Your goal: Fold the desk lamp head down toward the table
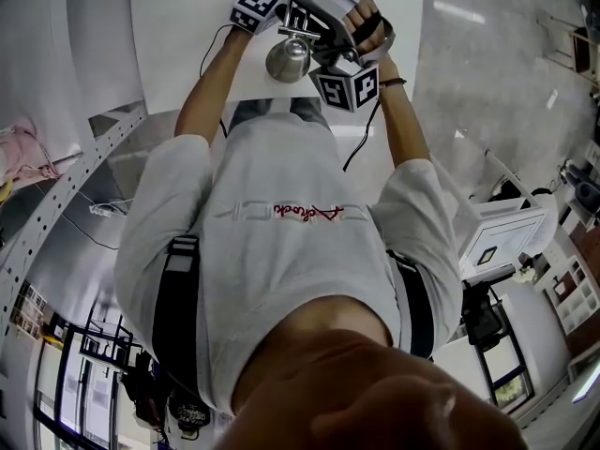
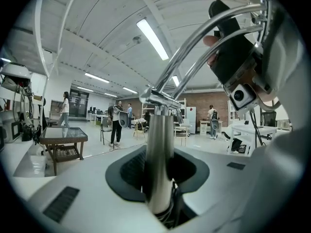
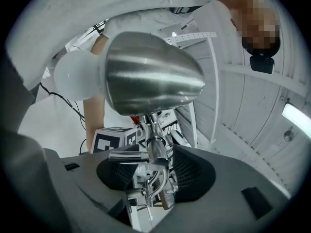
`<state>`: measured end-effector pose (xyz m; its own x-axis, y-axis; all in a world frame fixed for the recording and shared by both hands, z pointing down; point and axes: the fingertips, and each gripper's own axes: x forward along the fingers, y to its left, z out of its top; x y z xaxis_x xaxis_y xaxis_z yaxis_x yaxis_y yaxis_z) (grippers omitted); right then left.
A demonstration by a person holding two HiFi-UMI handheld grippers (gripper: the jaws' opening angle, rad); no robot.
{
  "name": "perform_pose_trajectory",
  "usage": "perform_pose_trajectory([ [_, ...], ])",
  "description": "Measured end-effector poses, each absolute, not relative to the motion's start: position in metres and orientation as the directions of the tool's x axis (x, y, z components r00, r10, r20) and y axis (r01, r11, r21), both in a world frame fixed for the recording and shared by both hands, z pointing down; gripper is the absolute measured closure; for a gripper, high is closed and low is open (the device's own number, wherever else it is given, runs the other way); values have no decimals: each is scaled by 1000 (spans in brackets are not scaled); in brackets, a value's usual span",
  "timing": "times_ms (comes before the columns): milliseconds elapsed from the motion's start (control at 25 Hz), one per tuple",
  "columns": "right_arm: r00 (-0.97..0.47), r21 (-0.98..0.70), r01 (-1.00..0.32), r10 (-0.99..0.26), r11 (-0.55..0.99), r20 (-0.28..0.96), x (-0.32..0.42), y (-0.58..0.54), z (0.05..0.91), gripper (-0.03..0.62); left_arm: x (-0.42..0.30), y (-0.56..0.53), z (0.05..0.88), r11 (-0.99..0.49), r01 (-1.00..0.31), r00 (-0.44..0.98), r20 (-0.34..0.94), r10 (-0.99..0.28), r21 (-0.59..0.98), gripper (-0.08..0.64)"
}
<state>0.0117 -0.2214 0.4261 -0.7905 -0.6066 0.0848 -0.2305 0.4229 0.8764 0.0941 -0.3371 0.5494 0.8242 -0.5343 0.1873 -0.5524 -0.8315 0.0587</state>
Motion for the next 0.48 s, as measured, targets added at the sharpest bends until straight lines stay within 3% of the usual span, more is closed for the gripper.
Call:
perform_pose_trajectory([
  [200, -785, 904, -250, -619, 346, 20, 9, -228, 420, 546, 97, -338, 545, -832, -553, 823, 192, -535, 51, 420],
  [480, -777, 932, -248, -628, 265, -28, 8, -227, 419, 548, 96, -338, 546, -835, -547, 828, 191, -528, 61, 420],
])
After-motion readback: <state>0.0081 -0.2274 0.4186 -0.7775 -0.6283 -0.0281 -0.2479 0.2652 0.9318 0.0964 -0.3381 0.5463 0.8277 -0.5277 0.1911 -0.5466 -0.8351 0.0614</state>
